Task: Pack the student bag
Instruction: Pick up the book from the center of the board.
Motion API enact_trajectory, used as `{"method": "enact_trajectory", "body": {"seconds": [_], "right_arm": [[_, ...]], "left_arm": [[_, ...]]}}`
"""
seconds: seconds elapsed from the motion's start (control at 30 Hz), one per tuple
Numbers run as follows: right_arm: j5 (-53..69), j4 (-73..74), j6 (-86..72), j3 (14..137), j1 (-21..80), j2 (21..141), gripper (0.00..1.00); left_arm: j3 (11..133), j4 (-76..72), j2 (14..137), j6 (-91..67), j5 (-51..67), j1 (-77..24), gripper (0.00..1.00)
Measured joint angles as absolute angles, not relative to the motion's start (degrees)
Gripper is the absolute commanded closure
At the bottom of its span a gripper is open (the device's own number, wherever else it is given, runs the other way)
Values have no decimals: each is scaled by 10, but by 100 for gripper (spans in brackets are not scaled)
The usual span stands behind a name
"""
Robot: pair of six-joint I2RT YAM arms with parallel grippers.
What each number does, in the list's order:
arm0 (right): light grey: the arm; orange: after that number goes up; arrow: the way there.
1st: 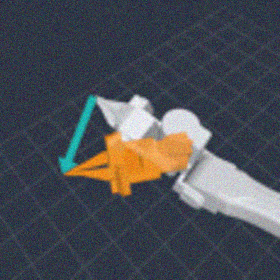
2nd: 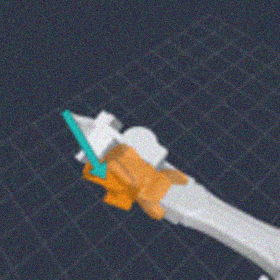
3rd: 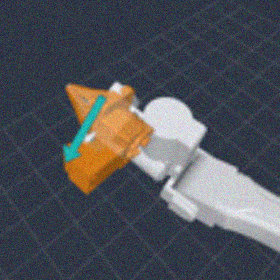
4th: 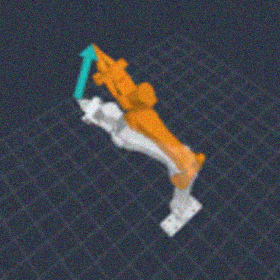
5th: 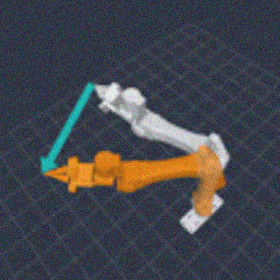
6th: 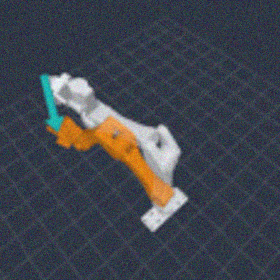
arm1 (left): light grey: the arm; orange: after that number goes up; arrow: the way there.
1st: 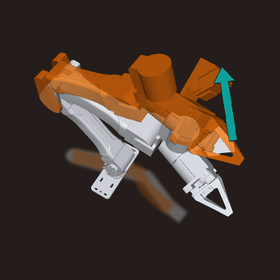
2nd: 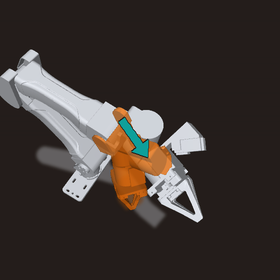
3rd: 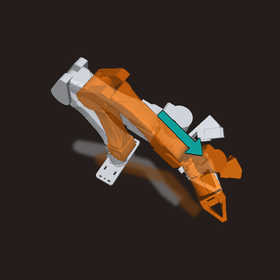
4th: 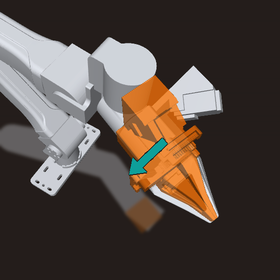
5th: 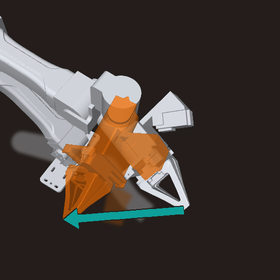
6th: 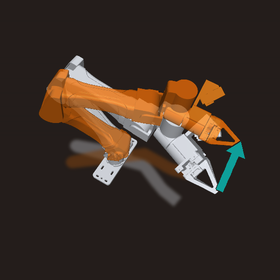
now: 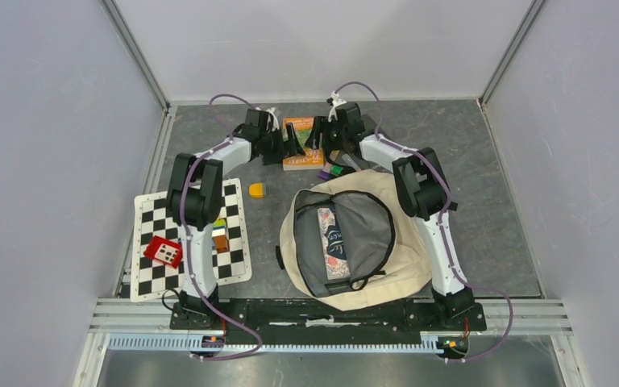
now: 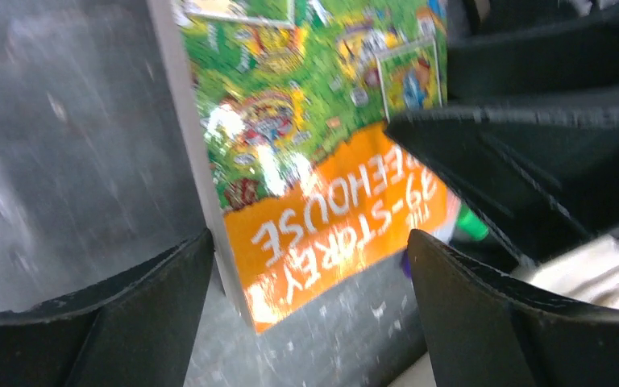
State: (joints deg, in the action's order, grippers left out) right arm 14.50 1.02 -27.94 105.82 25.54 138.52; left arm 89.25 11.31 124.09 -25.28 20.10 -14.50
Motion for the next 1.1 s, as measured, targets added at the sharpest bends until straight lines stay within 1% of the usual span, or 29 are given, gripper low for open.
{"method": "enact_trajectory", "body": {"seconds": [0.23,0.33,0.4,0.57,0.9,1.03,1.1], "right_arm": [[161,13,-245,1066,282,1393,28],[164,2,-234,1050,305,1386,29],[163,-5,-229,1030,321,1375,29],[158,-18,-226,986,343,1349,29],[158,-23,-226,948,350,1324,29],[158,-23,-226,945,350,1323,29],[159,-24,-227,944,350,1322,29]], "left_arm": [[744,102,1130,-292,189,-162,3],[690,110,1072,-306,159,-164,0],[670,122,1039,-314,129,-164,0],[663,143,1018,-330,71,-157,0],[659,147,1020,-341,-3,-156,0],[667,149,1038,-341,-16,-154,0],[676,149,1060,-341,-11,-152,3]]}}
